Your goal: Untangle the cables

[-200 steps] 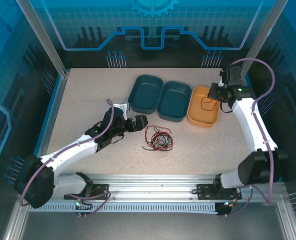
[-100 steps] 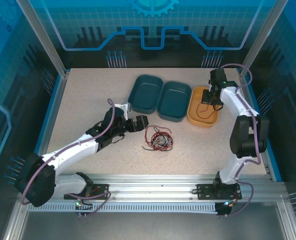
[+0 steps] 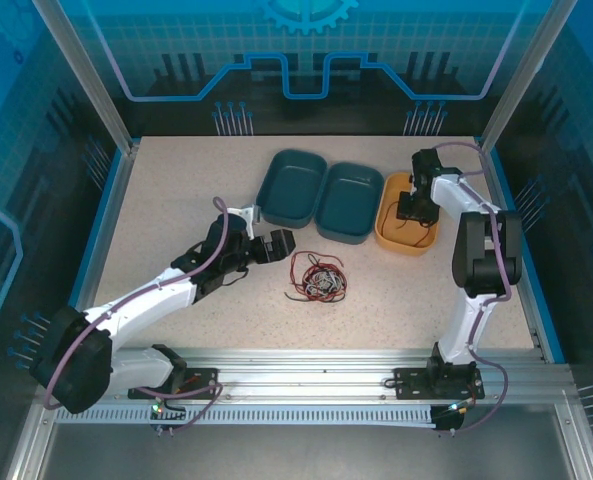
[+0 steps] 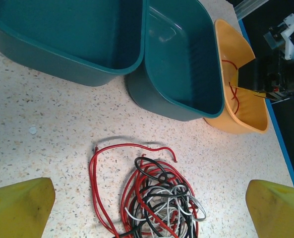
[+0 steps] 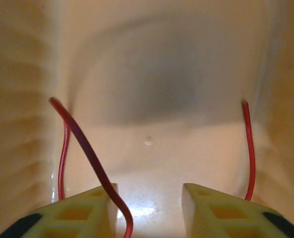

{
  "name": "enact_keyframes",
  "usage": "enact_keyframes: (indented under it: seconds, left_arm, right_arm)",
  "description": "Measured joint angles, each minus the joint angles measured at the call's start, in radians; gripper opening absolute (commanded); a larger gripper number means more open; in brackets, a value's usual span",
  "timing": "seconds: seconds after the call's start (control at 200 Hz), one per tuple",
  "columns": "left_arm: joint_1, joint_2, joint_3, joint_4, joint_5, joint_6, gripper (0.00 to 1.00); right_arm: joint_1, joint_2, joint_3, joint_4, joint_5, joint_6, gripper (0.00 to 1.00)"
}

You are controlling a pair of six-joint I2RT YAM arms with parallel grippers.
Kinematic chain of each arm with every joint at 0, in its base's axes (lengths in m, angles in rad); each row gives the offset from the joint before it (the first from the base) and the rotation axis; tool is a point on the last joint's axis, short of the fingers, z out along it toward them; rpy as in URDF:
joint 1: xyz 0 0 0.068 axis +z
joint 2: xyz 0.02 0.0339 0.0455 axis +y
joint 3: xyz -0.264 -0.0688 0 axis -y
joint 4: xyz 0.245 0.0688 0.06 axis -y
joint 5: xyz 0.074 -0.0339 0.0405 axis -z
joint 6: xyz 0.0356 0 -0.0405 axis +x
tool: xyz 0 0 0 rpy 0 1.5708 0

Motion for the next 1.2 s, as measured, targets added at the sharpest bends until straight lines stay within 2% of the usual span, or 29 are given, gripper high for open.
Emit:
enact_keyframes:
  seconds: [0.165,0.445,0.53,0.655,0.72,0.946,1.201]
  left_arm:
    - [0.019,-0.001,-0.010,-0.001,0.000,-0.003,0.99]
    - [0.031,-0.002,-0.013,0.001,0.000,-0.024,0.99]
    - [0.031,-0.002,-0.017,0.000,0.000,-0.026,0.99]
    - [0.032,-0.002,-0.018,0.004,0.000,-0.026,0.99]
    - [0.032,-0.002,-0.018,0.005,0.000,-0.026,0.99]
    - [0.032,0.005,-0.018,0.019,0.001,-0.027,0.99]
    - [0.032,0.011,-0.018,0.023,0.001,-0.035,0.99]
  right_arm:
    - [0.000,-0.068,-0.016,-0.004,-0.003,0.001,0.53]
    - [0.000,-0.300,-0.071,-0.005,0.005,0.001,0.53]
    - [0.004,-0.358,-0.103,-0.001,0.005,0.002,0.51]
    - [0.032,-0.412,-0.142,0.002,0.008,0.004,0.40]
    - [0.062,-0.428,-0.164,0.007,0.010,0.011,0.39]
    - [0.102,-0.396,-0.181,0.032,-0.008,0.025,0.37]
    - [0.101,-0.167,-0.103,0.046,-0.030,0.027,0.35]
